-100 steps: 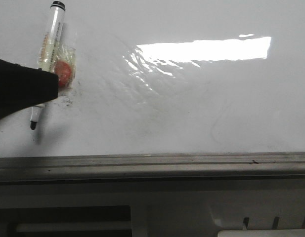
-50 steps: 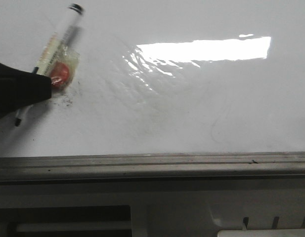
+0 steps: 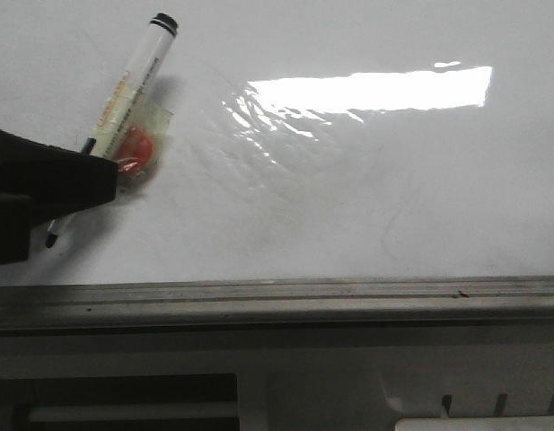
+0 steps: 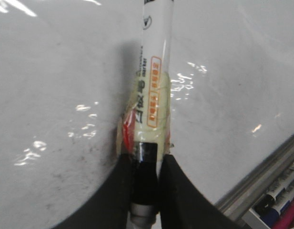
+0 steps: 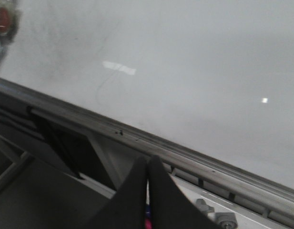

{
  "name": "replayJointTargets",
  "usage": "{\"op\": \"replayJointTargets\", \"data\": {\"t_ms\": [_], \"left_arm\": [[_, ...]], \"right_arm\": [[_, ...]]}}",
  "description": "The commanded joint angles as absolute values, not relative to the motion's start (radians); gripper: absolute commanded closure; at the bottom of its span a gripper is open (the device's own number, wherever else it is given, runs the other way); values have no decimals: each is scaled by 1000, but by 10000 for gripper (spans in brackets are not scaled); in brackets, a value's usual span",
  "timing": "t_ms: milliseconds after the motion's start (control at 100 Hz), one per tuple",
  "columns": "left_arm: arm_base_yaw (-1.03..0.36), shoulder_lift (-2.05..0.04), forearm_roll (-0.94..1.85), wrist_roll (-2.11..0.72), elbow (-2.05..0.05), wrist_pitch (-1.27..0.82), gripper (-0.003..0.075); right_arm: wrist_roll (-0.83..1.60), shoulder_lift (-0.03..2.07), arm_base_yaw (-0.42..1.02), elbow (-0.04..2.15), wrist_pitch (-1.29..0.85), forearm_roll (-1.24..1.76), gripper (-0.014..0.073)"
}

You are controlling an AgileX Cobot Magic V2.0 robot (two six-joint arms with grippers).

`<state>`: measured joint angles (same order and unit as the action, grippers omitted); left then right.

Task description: Write number 8 on whiteboard

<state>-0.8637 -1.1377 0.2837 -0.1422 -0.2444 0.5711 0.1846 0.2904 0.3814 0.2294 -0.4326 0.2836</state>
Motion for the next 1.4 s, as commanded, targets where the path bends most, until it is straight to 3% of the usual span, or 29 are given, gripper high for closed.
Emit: {"op": "replayJointTargets", "data": {"t_ms": [0, 230, 430, 500, 790, 1030, 1390], "left_arm": [[-869, -1130, 199, -138, -302, 596, 741], [-869, -1130, -103, -138, -427, 409, 741], [-869, -1130, -157, -138, -482, 370, 741], [-869, -1130, -193, -138, -482, 373, 741], [-869, -1130, -358, -138, -482, 405, 741], [-869, -1130, -401, -138, -482, 466, 741], [-869, -1130, -456, -138, -449, 519, 741]], "right_arm": [[227, 338, 420, 280, -381, 277, 657], [261, 468, 446, 360, -418, 291, 633], [380, 570, 448, 505, -466, 318, 373], [452, 603, 463, 562, -495, 346, 320], [500, 759, 595, 711, -504, 410, 321], [500, 865, 707, 740, -392, 417, 321], [500, 921, 715, 742, -269, 456, 323]]}}
